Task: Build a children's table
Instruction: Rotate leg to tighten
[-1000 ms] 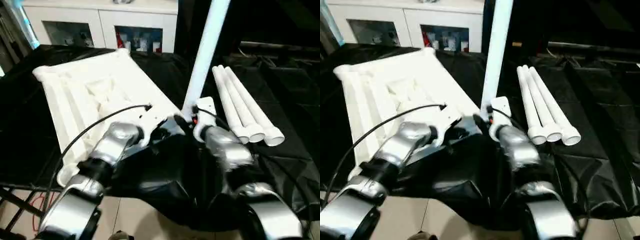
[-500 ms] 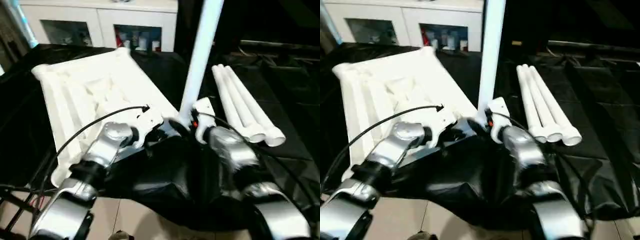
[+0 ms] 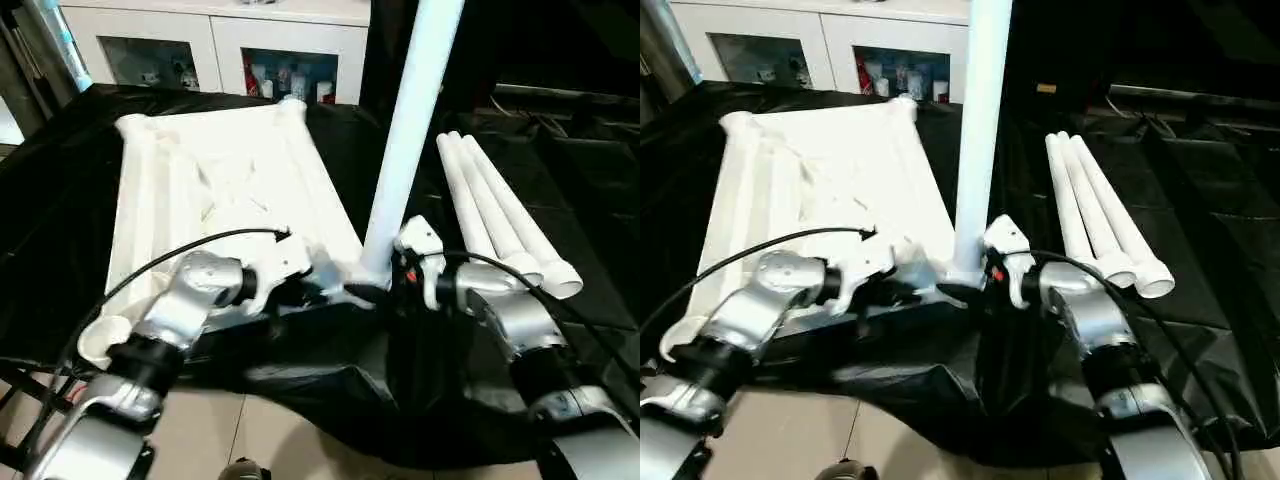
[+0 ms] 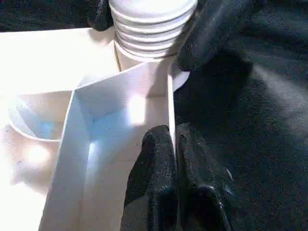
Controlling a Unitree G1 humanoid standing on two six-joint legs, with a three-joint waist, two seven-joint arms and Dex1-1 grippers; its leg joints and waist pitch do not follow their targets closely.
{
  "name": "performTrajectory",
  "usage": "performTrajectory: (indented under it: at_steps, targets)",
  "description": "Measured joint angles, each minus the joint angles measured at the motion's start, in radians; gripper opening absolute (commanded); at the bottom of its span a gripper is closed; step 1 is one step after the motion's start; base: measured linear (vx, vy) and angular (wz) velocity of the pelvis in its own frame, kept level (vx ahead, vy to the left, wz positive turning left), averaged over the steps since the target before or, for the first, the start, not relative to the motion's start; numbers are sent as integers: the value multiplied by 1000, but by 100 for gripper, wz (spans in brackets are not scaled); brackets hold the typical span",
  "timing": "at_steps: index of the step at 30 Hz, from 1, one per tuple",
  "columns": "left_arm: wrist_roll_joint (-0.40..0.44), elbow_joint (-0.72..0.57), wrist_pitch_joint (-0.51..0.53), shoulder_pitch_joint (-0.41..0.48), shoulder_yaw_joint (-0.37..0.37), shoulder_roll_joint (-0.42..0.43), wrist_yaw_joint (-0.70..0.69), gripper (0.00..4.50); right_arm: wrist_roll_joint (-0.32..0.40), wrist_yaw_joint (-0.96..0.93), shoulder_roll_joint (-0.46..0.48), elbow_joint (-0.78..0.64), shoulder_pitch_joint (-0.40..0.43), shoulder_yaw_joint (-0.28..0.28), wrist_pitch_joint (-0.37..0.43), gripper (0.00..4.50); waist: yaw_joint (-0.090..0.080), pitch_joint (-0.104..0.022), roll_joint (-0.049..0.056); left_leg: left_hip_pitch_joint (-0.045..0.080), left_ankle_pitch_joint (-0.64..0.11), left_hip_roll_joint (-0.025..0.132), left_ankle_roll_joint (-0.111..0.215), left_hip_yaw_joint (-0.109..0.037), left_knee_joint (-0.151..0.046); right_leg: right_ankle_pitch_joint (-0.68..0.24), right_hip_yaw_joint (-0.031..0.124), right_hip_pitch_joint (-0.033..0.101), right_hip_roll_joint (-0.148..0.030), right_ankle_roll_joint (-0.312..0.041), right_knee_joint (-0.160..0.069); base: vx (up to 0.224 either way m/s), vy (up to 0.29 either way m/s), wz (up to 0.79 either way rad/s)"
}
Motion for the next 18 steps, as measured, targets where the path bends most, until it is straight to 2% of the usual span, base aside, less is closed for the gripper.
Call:
performTrajectory:
  at_steps: [2,6,7,12,16,18]
  targets:
    - [-5,-4,0,3,0,9,-10,0,3,8,-3,-10,0,1,8,328,0,0,0,0,0,0,0,0,0,0,0,0,0,0,0,0,0,0]
    - [-14,-12,1,9,0,19,-28,0,13,22,-6,-20,0,5,20,309,0,0,0,0,0,0,0,0,0,0,0,0,0,0,0,0,0,0]
    - [-15,-16,2,10,0,21,-31,0,13,26,-6,-22,0,7,23,288,0,0,0,0,0,0,0,0,0,0,0,0,0,0,0,0,0,0]
    - [-16,-16,16,11,4,19,-26,0,13,7,10,-25,7,5,23,275,-1,-1,-3,0,0,0,0,0,0,0,0,0,0,0,0,0,0,0]
    - [-4,18,60,-10,22,-21,61,0,-4,-161,74,9,5,-32,23,274,-9,-2,-4,3,0,0,0,0,0,1,1,1,0,-1,2,0,0,0]
    - [8,70,93,-46,33,-65,135,0,-10,-302,126,66,-22,-72,22,274,-16,-3,-4,5,0,0,0,0,0,1,1,2,0,-1,2,0,0,0]
